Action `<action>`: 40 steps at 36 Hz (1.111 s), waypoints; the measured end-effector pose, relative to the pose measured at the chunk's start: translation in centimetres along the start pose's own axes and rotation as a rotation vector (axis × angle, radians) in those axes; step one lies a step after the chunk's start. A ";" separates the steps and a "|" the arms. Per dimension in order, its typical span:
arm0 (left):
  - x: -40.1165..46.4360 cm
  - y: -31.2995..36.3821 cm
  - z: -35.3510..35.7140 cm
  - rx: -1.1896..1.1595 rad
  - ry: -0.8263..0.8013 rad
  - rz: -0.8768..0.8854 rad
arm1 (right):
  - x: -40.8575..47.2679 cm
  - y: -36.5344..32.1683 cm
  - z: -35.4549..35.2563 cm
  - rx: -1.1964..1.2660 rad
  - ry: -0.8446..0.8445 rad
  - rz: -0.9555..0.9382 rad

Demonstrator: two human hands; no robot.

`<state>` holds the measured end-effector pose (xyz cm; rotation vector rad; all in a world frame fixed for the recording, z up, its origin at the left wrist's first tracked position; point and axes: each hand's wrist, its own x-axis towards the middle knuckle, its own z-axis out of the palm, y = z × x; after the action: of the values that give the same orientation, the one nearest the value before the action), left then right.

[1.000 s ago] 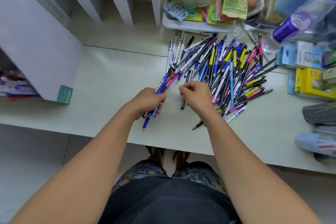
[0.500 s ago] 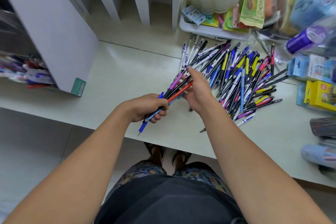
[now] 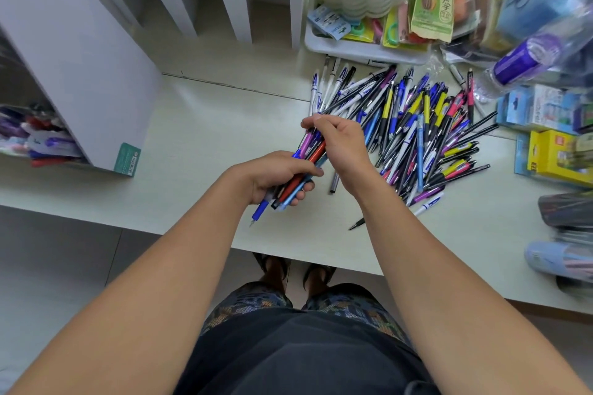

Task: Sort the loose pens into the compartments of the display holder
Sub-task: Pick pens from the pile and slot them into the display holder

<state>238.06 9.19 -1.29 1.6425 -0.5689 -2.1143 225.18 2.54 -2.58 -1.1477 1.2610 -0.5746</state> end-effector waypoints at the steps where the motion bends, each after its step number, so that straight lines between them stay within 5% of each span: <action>1: 0.1 0.1 0.1 -0.015 -0.004 0.003 | 0.0 -0.1 0.0 -0.032 -0.014 -0.009; 16: 0.4 0.0 0.8 -0.033 0.080 0.018 | -1.4 -0.2 -0.5 -0.083 -0.147 -0.048; 19: 0.5 -0.2 1.2 -0.186 0.160 0.082 | -1.8 -0.1 0.0 0.077 0.024 -0.080; 23: 0.5 -0.1 1.0 -0.709 0.353 0.205 | -3.5 0.4 0.9 0.294 0.349 -0.124; 31: -2.6 -1.4 1.0 -1.114 0.464 0.320 | -7.4 1.1 6.4 0.311 0.304 -0.216; 37: -6.5 -4.9 0.5 -1.161 0.588 0.417 | -8.8 0.8 10.4 0.261 0.209 -0.191; 40: -9.5 -7.1 -2.0 -0.992 0.719 0.439 | -9.9 0.3 11.0 0.204 0.062 -0.162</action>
<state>241.72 20.12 2.10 1.3304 0.3045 -1.0398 232.72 14.95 0.33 -1.0727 1.1387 -0.8463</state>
